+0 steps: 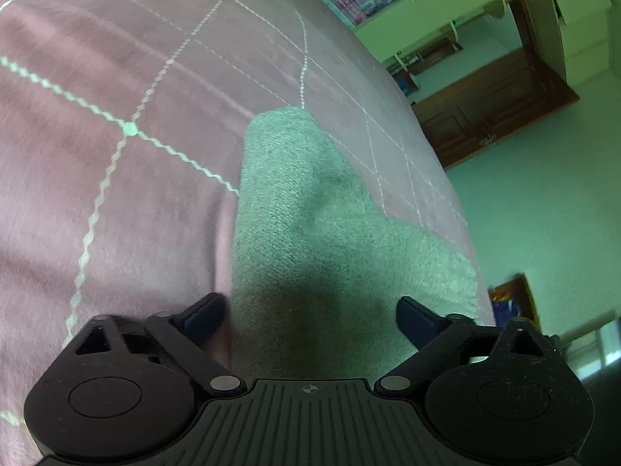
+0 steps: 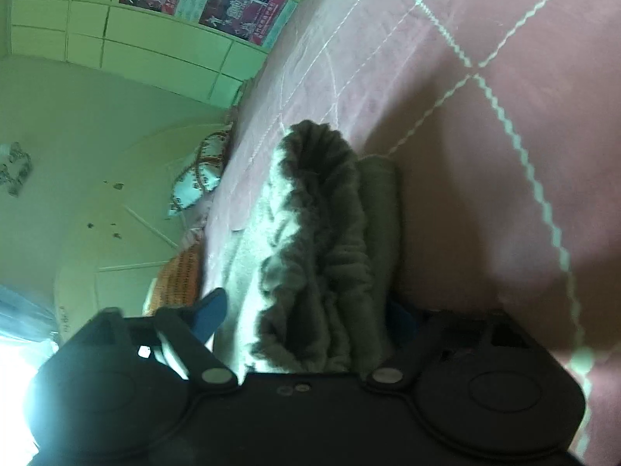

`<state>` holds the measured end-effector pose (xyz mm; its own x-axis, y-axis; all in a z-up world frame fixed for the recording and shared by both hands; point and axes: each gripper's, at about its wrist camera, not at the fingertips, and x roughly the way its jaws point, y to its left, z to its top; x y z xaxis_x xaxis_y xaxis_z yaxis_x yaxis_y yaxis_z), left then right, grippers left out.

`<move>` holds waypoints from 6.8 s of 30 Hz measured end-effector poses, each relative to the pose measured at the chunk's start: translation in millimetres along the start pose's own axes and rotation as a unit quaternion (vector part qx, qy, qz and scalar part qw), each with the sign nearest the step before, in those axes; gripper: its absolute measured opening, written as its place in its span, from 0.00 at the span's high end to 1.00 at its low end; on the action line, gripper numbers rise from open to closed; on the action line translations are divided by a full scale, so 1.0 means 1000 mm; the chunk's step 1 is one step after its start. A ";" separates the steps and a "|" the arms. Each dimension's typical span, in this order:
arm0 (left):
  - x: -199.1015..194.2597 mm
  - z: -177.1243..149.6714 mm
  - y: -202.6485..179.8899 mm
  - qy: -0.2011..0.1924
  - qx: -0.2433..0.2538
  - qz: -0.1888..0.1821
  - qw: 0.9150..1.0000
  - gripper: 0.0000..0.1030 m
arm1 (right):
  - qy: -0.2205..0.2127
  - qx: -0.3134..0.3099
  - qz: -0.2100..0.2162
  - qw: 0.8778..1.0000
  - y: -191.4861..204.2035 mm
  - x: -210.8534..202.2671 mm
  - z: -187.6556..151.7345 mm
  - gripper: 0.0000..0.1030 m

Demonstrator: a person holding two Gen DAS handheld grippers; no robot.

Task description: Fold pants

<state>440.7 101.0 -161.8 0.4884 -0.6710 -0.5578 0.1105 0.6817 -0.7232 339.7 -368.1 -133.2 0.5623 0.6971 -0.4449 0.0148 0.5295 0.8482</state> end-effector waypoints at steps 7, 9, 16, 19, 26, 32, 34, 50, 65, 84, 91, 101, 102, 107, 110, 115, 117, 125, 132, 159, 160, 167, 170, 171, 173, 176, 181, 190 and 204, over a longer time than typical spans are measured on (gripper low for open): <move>0.010 -0.001 0.001 -0.005 -0.009 0.002 1.000 0.35 | 0.013 -0.001 -0.006 1.000 -0.004 0.003 0.002 0.44; 0.011 -0.003 -0.007 -0.008 0.003 0.019 1.000 0.50 | 0.021 -0.026 -0.027 0.999 0.004 0.009 0.003 0.50; -0.023 -0.020 -0.016 -0.054 -0.020 -0.041 0.997 0.67 | 0.020 -0.087 -0.012 0.996 0.043 -0.009 -0.002 0.63; -0.035 -0.019 -0.031 -0.067 -0.008 -0.051 0.996 0.71 | 0.022 -0.115 -0.004 0.993 0.064 -0.018 0.003 0.63; -0.052 0.019 -0.042 -0.107 0.006 -0.058 0.993 0.71 | 0.016 -0.160 0.016 0.987 0.107 -0.009 0.042 0.63; -0.040 0.100 -0.029 -0.140 0.006 -0.040 0.989 0.71 | 0.012 -0.184 0.028 0.982 0.131 0.057 0.110 0.63; -0.027 0.129 -0.018 -0.147 0.004 -0.035 0.988 0.71 | 0.003 -0.174 0.029 0.984 0.130 0.082 0.135 0.63; 0.036 0.121 -0.020 -0.153 0.135 0.261 0.944 0.32 | -0.073 -0.244 -0.147 0.956 0.101 0.130 0.128 0.49; 0.036 0.108 -0.022 -0.152 0.147 0.316 0.925 0.04 | -0.026 -0.271 -0.261 0.926 0.094 0.161 0.112 0.21; -0.070 -0.003 -0.060 -0.165 0.156 0.333 0.915 0.00 | -0.054 -0.288 -0.215 0.932 0.120 0.040 0.043 0.06; -0.149 -0.108 -0.104 -0.185 0.155 0.324 0.915 0.00 | -0.058 -0.350 -0.212 0.911 0.142 -0.058 -0.073 0.06; -0.229 -0.220 -0.209 -0.247 0.209 0.275 0.905 0.00 | -0.120 -0.381 -0.176 0.900 0.195 -0.160 -0.178 0.06; -0.232 -0.227 -0.216 -0.254 0.213 0.273 0.903 0.00 | -0.126 -0.389 -0.173 0.896 0.202 -0.168 -0.187 0.06; -0.252 -0.250 -0.242 -0.266 0.208 0.239 0.911 0.00 | -0.152 -0.428 -0.158 0.877 0.228 -0.189 -0.220 0.06; -0.263 -0.265 -0.264 -0.284 0.227 0.231 0.903 0.00 | -0.170 -0.432 -0.140 0.875 0.236 -0.199 -0.233 0.06; -0.274 -0.283 -0.287 -0.296 0.267 0.255 0.881 0.00 | -0.189 -0.448 -0.132 0.864 0.256 -0.215 -0.241 0.06; -0.280 -0.285 -0.290 -0.301 0.269 0.255 0.879 0.00 | -0.192 -0.444 -0.128 0.866 0.258 -0.218 -0.241 0.06; -0.288 -0.283 -0.294 -0.317 0.257 0.253 0.877 0.00 | -0.200 -0.452 -0.133 0.859 0.263 -0.212 -0.249 0.06; -0.285 -0.281 -0.292 -0.317 0.255 0.249 0.879 0.00 | -0.203 -0.453 -0.138 0.857 0.262 -0.209 -0.255 0.06; -0.276 -0.283 -0.292 -0.312 0.252 0.256 0.880 0.00 | -0.195 -0.453 -0.140 0.858 0.264 -0.204 -0.264 0.06; -0.277 -0.283 -0.292 -0.313 0.252 0.256 0.879 0.00 | -0.195 -0.452 -0.139 0.859 0.264 -0.204 -0.263 0.06; -0.275 -0.283 -0.291 -0.310 0.253 0.258 0.879 0.00 | -0.199 -0.450 -0.139 0.859 0.266 -0.208 -0.262 0.06; -0.276 -0.283 -0.291 -0.312 0.252 0.259 0.879 0.00 | -0.201 -0.451 -0.138 0.858 0.266 -0.209 -0.262 0.06; -0.276 -0.283 -0.291 -0.313 0.252 0.258 0.879 0.00 | -0.202 -0.452 -0.138 0.858 0.267 -0.209 -0.263 0.06; -0.276 -0.283 -0.290 -0.314 0.251 0.259 0.878 0.00 | -0.201 -0.452 -0.137 0.858 0.267 -0.209 -0.263 0.06; -0.276 -0.283 -0.290 -0.313 0.252 0.255 0.879 0.00 | -0.201 -0.452 -0.137 0.858 0.268 -0.209 -0.263 0.06; -0.274 -0.283 -0.290 -0.311 0.254 0.256 0.879 0.00 | -0.201 -0.452 -0.136 0.858 0.267 -0.209 -0.262 0.06; -0.273 -0.281 -0.288 -0.310 0.257 0.254 0.880 0.00 | -0.206 -0.450 -0.137 0.858 0.270 -0.210 -0.262 0.06; -0.272 -0.281 -0.286 -0.310 0.261 0.252 0.879 0.00 | -0.207 -0.450 -0.137 0.858 0.272 -0.212 -0.261 0.06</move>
<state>32.9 6.5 82.8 0.9489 -0.0683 -0.3080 0.0483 0.9962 -0.0723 8.5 -245.8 117.3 0.8877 0.3536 -0.2950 -0.3459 0.9349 0.0799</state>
